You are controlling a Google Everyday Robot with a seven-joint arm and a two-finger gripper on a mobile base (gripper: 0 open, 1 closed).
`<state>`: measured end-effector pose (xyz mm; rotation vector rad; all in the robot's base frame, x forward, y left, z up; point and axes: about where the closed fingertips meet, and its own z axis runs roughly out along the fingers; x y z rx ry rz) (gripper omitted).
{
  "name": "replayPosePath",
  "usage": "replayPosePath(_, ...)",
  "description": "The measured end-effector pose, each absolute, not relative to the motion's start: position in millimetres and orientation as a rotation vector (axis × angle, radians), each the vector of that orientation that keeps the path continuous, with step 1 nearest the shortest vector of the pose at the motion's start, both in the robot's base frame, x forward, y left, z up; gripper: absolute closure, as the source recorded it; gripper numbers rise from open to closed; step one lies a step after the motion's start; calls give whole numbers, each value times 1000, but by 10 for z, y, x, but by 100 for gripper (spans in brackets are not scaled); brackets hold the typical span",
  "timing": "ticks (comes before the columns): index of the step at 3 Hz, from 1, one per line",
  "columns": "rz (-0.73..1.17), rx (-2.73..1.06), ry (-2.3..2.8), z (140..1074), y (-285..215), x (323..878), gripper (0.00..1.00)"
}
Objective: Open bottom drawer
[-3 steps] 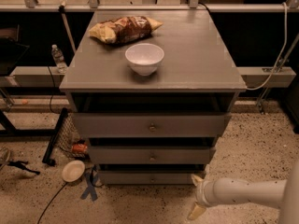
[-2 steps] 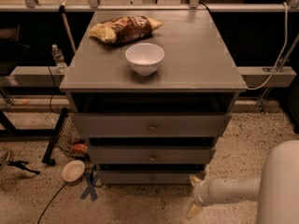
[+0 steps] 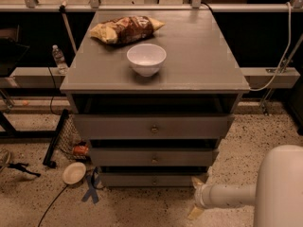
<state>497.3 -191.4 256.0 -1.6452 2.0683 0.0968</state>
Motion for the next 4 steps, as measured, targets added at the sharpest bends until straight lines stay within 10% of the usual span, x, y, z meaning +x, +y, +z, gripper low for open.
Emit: replayPosePath(4, 231, -1687, 1927, 2200, -1637, 5358, 0)
